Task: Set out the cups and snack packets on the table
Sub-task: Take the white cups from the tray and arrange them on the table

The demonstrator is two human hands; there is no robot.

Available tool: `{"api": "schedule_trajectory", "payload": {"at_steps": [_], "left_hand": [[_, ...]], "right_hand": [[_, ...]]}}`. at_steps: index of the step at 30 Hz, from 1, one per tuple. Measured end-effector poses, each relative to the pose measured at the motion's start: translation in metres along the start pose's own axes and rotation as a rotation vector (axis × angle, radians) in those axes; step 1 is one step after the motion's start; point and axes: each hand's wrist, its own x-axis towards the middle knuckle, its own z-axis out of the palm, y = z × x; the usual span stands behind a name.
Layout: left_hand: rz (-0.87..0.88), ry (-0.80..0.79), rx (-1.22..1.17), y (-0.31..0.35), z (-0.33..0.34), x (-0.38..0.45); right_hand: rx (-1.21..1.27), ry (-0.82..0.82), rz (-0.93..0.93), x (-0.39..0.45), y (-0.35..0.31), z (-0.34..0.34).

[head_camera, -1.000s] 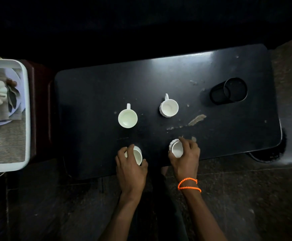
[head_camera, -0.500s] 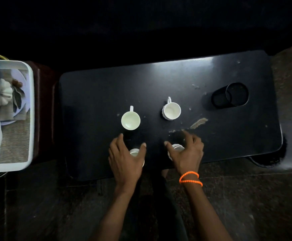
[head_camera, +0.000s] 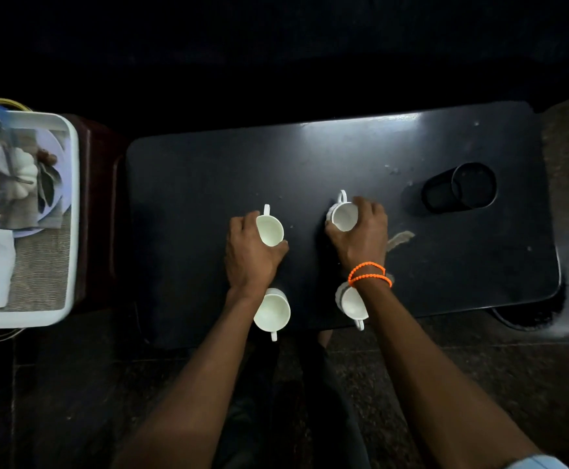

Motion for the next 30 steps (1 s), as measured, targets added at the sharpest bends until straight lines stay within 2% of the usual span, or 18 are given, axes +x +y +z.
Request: {"api": "schedule_trajectory", "payload": {"at_steps": [14,17,21,26,30], "left_hand": [[-0.021,0.023,-0.018,0.004,0.000,-0.002],[-0.032,0.029,-0.056,0.003,-0.007,-0.002],[-0.066,0.102,-0.130,-0.008,-0.033,-0.001],[-0.127,0.223,-0.101,-0.038,-0.079,0.006],[-0.197,0.376,-0.120,-0.074,-0.124,0.016]], "right_hand": [[-0.178,-0.070,0.084,-0.026,-0.003,-0.003],[-0.239,-0.025,0.061,-0.025,-0.014,-0.006],[-0.214,0.079,-0.034,-0.025,-0.047,-0.007],[-0.068,0.017,-0.236,-0.032,-0.117,0.015],[0.038,-0.082,-0.449,-0.046,-0.187,0.056]]}}
